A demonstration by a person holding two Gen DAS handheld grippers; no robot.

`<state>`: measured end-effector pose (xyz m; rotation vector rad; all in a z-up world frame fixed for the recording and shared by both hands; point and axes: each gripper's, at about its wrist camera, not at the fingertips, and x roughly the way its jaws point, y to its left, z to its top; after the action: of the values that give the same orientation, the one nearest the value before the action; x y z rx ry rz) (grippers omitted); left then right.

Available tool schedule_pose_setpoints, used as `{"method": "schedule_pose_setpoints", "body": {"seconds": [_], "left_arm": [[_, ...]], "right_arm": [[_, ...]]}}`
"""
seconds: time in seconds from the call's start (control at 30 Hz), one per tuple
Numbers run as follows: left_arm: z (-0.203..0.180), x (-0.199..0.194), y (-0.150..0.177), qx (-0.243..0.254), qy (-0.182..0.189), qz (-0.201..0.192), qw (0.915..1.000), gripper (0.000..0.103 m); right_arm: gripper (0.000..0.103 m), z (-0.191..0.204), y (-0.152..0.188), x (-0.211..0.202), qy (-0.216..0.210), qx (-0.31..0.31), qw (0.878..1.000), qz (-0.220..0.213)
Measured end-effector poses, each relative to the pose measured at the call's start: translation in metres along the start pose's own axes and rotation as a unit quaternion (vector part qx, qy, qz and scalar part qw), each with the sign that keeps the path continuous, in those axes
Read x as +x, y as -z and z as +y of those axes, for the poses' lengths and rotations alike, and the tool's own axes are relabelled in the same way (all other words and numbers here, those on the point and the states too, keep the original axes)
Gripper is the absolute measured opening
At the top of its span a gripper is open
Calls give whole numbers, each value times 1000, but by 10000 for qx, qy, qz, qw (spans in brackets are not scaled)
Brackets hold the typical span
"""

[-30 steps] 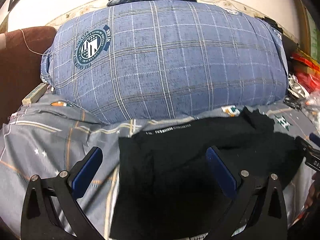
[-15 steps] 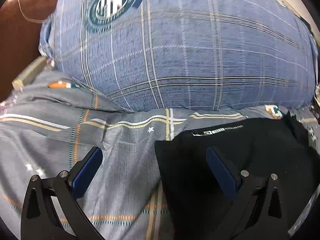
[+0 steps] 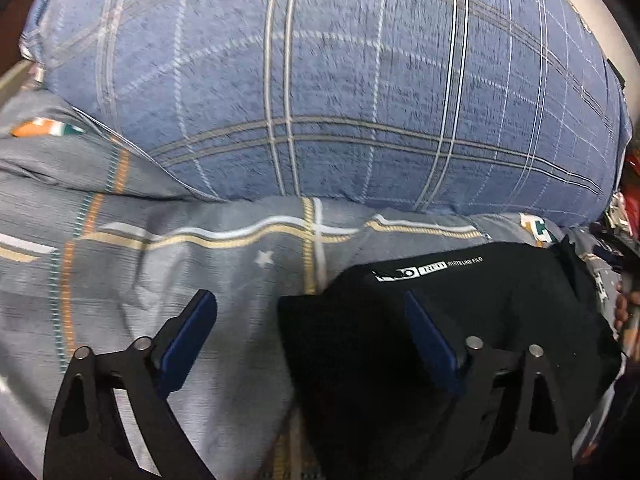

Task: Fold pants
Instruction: 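Close both grippers on the waistband edge of the black pants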

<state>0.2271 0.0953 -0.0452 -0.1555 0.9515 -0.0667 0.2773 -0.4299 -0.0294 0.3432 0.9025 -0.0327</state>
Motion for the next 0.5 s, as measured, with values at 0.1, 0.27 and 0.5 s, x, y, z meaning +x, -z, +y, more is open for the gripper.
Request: {"method": "schedule_pose_setpoints", "body": {"seconds": [0.1, 0.27, 0.5], "left_arm": [[-1, 11, -2, -94, 242, 233, 9994, 77], [-4, 19, -1, -193, 536, 441, 9974, 57], [1, 31, 5, -392, 792, 613, 9942, 22]], "right_arm": [[81, 0, 0, 20, 261, -68, 9995, 153], [57, 6, 12, 48, 486, -261, 9969, 566], [21, 16, 28, 47, 856, -537, 9944, 303]]}}
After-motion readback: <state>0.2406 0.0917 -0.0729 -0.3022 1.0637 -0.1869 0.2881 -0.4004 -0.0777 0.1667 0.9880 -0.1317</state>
